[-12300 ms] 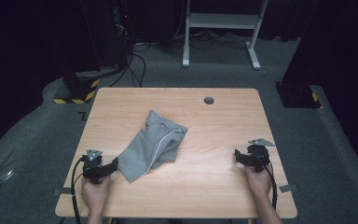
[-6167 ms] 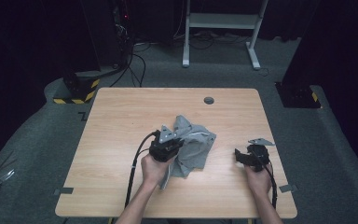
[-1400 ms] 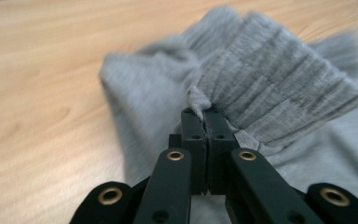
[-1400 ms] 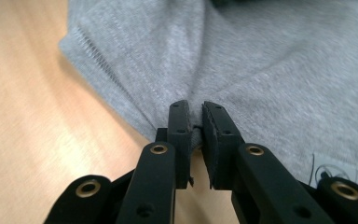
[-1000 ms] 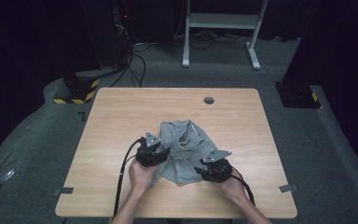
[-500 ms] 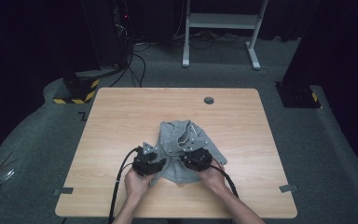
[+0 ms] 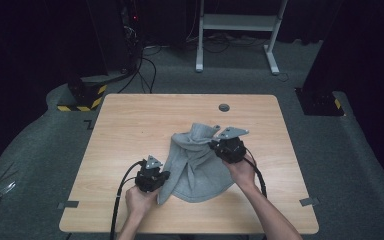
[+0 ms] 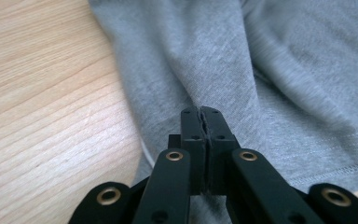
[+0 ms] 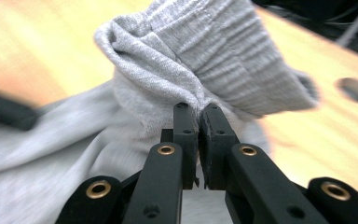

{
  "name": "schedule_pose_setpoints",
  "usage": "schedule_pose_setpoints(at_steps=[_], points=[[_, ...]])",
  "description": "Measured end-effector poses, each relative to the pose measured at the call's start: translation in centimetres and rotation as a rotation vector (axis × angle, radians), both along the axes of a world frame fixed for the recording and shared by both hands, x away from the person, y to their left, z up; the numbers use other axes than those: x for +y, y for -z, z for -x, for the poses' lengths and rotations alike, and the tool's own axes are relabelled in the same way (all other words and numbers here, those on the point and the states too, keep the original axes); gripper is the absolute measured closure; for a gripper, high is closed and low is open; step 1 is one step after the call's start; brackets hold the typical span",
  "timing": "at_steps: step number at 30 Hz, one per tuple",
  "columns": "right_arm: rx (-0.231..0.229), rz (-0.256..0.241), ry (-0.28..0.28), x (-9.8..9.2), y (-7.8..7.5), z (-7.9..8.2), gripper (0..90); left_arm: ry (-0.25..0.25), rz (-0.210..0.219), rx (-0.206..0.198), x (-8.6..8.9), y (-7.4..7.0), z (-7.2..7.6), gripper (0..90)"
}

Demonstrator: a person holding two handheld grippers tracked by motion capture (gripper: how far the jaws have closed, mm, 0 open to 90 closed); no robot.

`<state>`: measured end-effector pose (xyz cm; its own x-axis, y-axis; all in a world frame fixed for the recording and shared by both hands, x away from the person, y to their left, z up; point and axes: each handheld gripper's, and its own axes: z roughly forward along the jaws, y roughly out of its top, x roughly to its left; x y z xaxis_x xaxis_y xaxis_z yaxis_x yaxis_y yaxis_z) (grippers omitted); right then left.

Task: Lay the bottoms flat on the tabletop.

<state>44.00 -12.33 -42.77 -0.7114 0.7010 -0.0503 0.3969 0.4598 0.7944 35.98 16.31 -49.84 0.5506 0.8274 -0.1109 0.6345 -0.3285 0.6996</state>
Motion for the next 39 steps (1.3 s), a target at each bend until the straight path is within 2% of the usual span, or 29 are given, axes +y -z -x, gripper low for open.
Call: schedule_pose_setpoints(at_steps=[3,5,7,8,12,15,17,20,21,24,25,26,30,31,32,36,37,39], points=[[0.041,0.015,0.064,-0.4,0.5,-1.9,85.4,-0.023,0.002,0.007,0.4,0.4,-0.1,88.1],[0.085,0.072,0.095,-0.2,2.0,-3.1,83.5,-0.045,0.012,0.011,0.6,0.5,-0.2,86.7],[0.108,0.103,0.1,0.0,2.9,-3.4,77.8,-0.068,0.019,0.001,0.6,0.4,-0.1,80.7],[0.107,0.1,0.102,0.0,3.1,-3.4,73.4,-0.075,0.016,-0.01,0.6,0.3,-0.1,76.8],[0.092,0.03,0.099,-0.8,2.6,-2.2,54.2,-0.079,0.021,-0.047,-0.1,-0.2,-0.1,56.7],[0.08,-0.011,0.104,-2.1,2.4,-0.7,49.8,-0.063,0.016,-0.062,-1.1,-0.4,-0.3,49.6],[0.089,-0.01,0.092,-2.7,2.8,0.1,48.6,-0.057,0.015,-0.067,-1.5,-0.3,-0.3,47.2],[0.116,0.022,0.052,-2.8,4.1,1.2,48.6,-0.046,0.016,-0.064,-2.6,0.1,-0.8,46.1],[0.12,0.032,0.038,-2.7,4.5,1.3,48.6,-0.051,0.0,-0.067,-3.0,0.4,-1.0,46.0],[0.172,0.045,0.0,-1.5,6.0,1.3,48.5,-0.057,-0.019,-0.061,-3.3,0.8,-1.4,48.4],[0.172,0.045,0.0,-1.5,6.0,1.3,48.5,-0.058,-0.029,-0.052,-3.5,1.0,-1.7,48.4],[0.204,0.054,-0.033,-0.1,6.8,1.2,48.6,-0.053,-0.048,-0.044,-3.7,1.3,-1.9,55.5],[0.188,0.165,-0.059,2.3,8.1,1.3,56.6,-0.047,-0.036,-0.026,-3.2,1.1,-2.3,76.2],[0.188,0.165,-0.059,2.3,8.1,1.3,56.6,-0.047,-0.036,-0.026,-3.2,1.1,-2.3,80.3],[0.176,0.165,-0.065,2.6,8.1,1.3,69.6,-0.044,-0.045,-0.029,-3.1,0.8,-2.4,83.8],[0.17,0.214,-0.107,2.4,7.8,1.4,85.9,-0.036,-0.04,-0.045,-3.0,0.1,-2.3,86.4],[0.161,0.229,-0.123,2.3,7.7,1.6,87.0,-0.036,-0.04,-0.045,-3.0,0.1,-2.3,86.5],[0.156,0.236,-0.134,1.8,7.3,1.9,87.7,-0.048,-0.009,-0.067,-2.4,-0.6,-2.0,86.6]])
